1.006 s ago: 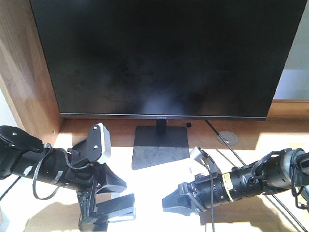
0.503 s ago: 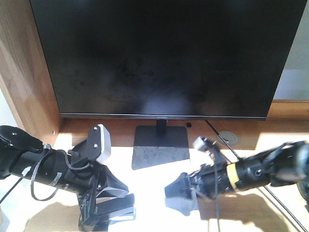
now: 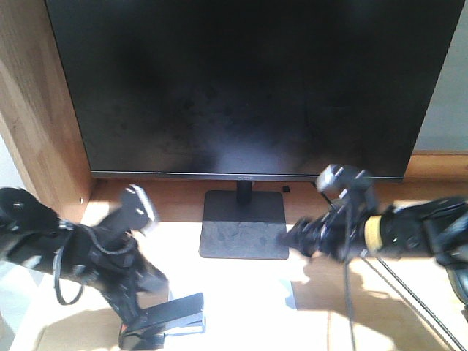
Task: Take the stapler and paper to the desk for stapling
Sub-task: 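Open both grippers and lift them away from stapler and paper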
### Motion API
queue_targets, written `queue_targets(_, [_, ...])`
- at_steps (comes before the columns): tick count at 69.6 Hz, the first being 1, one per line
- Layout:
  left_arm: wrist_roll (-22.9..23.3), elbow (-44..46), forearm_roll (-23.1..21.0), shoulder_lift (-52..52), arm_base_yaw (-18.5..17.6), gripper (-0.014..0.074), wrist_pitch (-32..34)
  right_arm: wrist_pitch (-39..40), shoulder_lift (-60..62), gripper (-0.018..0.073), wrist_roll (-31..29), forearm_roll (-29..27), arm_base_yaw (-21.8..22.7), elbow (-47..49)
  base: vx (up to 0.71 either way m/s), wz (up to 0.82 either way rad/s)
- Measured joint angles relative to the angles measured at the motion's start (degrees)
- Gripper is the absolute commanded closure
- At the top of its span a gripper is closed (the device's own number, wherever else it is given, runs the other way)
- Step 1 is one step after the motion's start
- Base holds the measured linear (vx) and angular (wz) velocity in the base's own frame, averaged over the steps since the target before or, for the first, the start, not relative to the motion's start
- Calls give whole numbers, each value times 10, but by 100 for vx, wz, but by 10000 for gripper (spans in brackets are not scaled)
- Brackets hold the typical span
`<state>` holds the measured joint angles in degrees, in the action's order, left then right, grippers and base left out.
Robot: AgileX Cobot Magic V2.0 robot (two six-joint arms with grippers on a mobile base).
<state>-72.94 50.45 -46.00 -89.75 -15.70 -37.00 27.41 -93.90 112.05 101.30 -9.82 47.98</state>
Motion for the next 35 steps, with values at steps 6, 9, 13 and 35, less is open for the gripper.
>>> queue_targets(6, [88, -1, 81, 26, 0, 603, 35, -15, 24, 476, 12, 0, 0, -1, 0, 0])
queue_targets(9, [135, -1, 131, 42, 0, 603, 52, -17, 35, 573, 17, 0, 0, -1, 0, 0])
queue_targets(13, [207, -1, 188, 59, 0, 603, 69, -21, 48, 574, 23, 0, 0, -1, 0, 0])
queue_targets(35, [531, -1, 469, 128, 0, 603, 102, -63, 101, 566, 97, -1, 0, -3, 0, 0])
